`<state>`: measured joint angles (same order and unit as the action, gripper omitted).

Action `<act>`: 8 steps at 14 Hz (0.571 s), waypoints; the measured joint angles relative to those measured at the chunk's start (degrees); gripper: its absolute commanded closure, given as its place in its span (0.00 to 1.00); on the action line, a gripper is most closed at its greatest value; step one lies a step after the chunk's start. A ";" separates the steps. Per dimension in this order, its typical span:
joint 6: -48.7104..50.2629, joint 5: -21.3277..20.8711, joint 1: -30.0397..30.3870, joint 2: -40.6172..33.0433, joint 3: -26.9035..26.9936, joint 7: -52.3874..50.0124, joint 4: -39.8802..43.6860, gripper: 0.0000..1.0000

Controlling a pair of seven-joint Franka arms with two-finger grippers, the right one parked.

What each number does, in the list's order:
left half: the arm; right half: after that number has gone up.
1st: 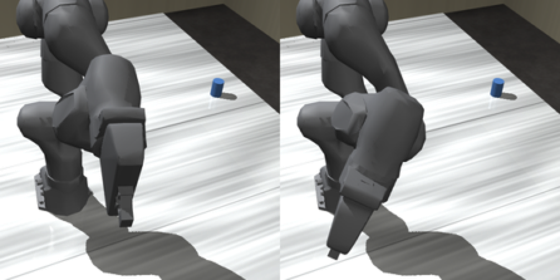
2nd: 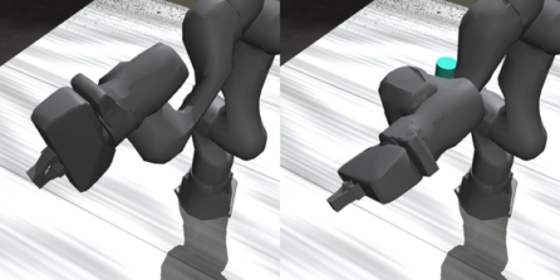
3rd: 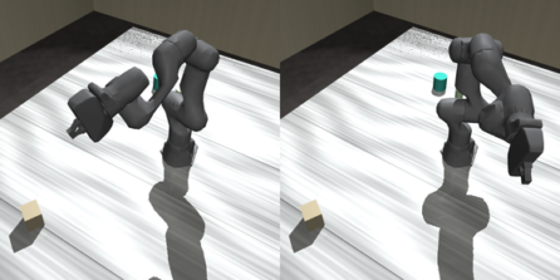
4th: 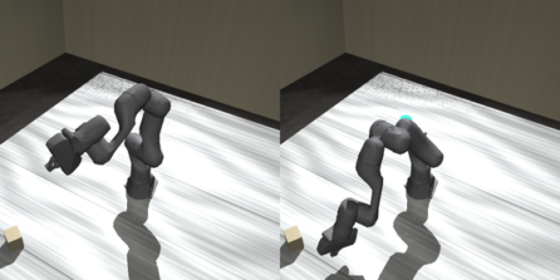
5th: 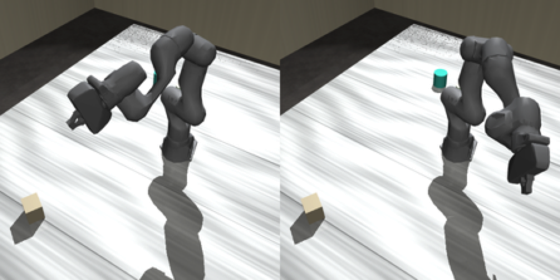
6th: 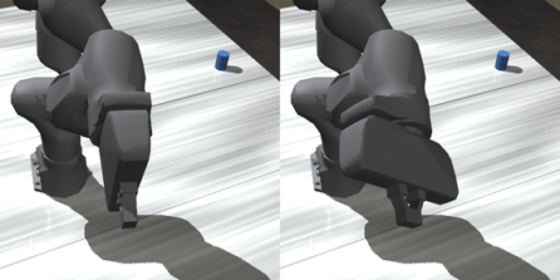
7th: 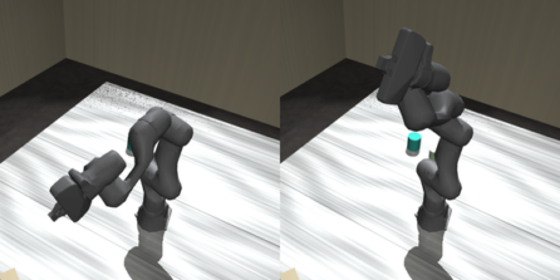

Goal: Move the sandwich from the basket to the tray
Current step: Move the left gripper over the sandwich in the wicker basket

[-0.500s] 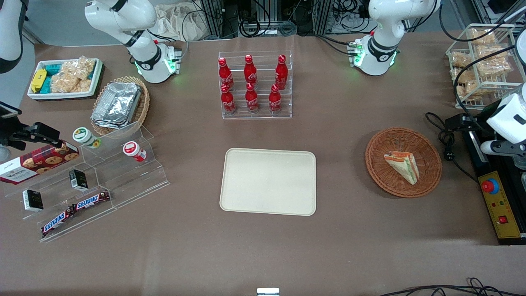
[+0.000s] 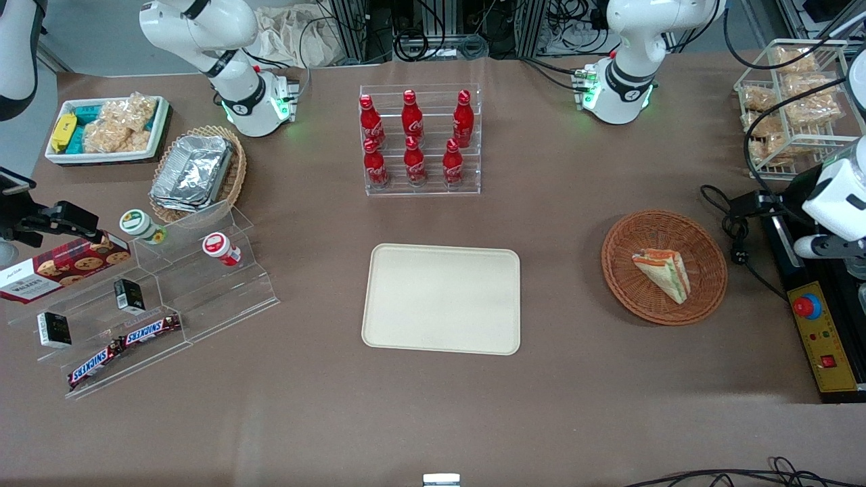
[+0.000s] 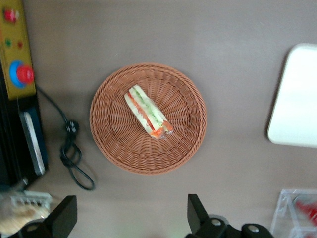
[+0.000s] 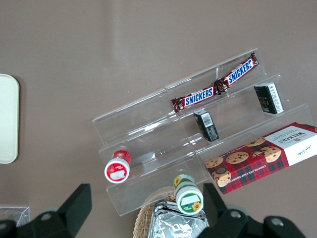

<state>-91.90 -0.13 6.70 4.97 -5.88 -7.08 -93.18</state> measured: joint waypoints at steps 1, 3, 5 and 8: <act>-0.16 0.01 0.02 0.00 0.04 -6.14 -0.69 0.00; -2.47 0.34 0.06 0.01 0.13 -17.47 -2.77 0.00; -6.73 0.97 0.11 0.03 0.25 -28.02 -6.08 0.00; -15.52 1.01 0.16 0.20 0.39 -34.32 -13.85 0.00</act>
<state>-107.42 0.89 6.86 5.17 -5.49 -41.40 -107.03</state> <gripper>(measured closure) 0.000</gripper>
